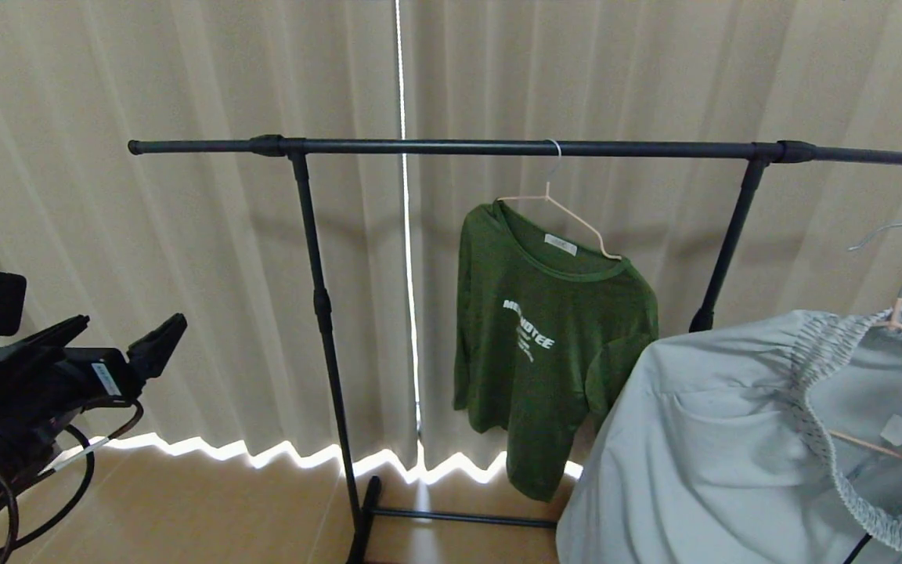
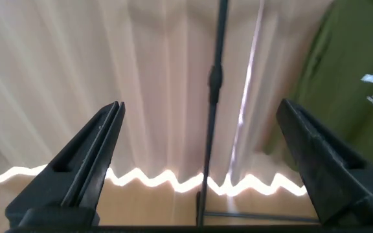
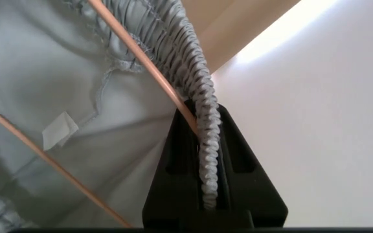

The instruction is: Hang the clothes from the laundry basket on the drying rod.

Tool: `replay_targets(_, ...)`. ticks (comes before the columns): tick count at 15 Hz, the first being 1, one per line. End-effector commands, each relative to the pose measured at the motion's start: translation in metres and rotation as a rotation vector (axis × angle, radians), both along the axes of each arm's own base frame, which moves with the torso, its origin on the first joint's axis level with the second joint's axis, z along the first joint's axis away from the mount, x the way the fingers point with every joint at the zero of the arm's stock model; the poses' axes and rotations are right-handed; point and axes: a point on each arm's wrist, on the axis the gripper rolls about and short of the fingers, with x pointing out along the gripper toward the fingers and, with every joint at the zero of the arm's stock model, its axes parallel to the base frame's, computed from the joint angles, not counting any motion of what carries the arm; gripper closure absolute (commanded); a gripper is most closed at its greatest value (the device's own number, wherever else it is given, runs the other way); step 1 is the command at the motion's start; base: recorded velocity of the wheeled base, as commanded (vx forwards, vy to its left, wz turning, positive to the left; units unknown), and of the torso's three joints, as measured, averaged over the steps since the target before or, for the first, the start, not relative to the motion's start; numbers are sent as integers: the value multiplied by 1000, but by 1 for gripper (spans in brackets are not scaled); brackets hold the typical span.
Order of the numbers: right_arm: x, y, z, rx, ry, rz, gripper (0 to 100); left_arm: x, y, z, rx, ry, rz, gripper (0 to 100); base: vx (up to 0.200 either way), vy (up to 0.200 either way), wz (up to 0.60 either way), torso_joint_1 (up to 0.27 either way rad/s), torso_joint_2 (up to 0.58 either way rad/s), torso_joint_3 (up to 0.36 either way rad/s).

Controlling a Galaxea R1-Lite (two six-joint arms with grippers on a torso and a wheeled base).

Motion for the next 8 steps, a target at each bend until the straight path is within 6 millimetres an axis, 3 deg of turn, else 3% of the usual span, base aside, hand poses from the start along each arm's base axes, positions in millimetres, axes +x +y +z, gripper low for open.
replay_targets(1,-5,-1,-6,5,7,-10,100,-4,2,3,5,-15,7,0,0,0,0,0,0,0)
replay_targets(6,-15,2,-33,30,90,65,100,-6,1,2,15,-13,0,0,0,0,0,0,0,0)
replay_targets(8,-13,2,-30,31,79,78,100,-8,0,-1,29,-2,0,0,0,0,0,0,0,0)
